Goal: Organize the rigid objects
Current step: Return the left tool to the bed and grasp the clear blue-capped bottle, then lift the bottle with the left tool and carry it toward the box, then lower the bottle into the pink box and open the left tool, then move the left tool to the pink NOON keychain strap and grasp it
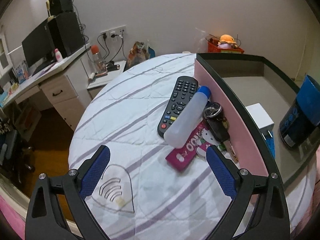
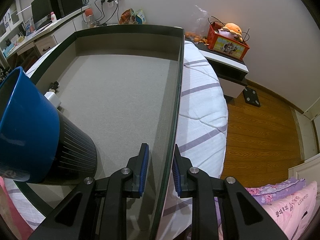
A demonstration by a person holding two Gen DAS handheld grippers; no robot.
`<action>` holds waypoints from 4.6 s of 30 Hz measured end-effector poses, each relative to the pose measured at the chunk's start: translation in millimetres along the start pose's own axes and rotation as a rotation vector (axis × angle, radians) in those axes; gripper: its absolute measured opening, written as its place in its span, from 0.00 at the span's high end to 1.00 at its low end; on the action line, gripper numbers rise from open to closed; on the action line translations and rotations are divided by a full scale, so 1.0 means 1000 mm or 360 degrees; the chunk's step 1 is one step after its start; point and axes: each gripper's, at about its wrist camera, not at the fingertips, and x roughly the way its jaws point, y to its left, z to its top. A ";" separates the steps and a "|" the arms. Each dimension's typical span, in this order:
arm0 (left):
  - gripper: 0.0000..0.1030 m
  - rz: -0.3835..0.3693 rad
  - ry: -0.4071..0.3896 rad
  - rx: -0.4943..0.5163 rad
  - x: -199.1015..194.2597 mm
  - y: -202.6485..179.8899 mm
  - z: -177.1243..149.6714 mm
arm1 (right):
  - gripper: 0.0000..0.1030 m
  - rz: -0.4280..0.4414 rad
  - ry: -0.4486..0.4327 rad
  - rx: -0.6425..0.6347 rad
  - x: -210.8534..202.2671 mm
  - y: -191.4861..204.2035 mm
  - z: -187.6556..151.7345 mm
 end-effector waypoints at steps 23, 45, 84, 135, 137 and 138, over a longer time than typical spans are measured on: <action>0.61 -0.0055 0.0111 0.0161 0.048 -0.025 0.026 | 0.77 -0.0010 -0.0008 -0.0012 -0.003 0.002 -0.001; 0.75 -0.0219 0.0126 0.0050 -0.023 -0.004 -0.041 | 0.77 -0.0027 0.0014 0.0007 0.000 0.005 0.002; 0.75 -0.0397 -0.0131 -0.0111 -0.064 -0.021 -0.007 | 0.77 0.0005 0.0006 0.0014 0.001 -0.001 0.001; 0.03 -0.0421 -0.0249 -0.0128 -0.086 -0.032 0.008 | 0.77 0.0021 0.0008 0.0016 -0.001 0.000 -0.002; 0.03 -0.0386 -0.0260 -0.0159 -0.086 -0.016 0.003 | 0.77 0.0020 0.0009 0.0018 0.000 -0.001 -0.002; 0.02 -0.0369 -0.0252 -0.0177 -0.084 -0.008 -0.002 | 0.77 0.0017 0.0010 0.0018 0.000 -0.001 -0.002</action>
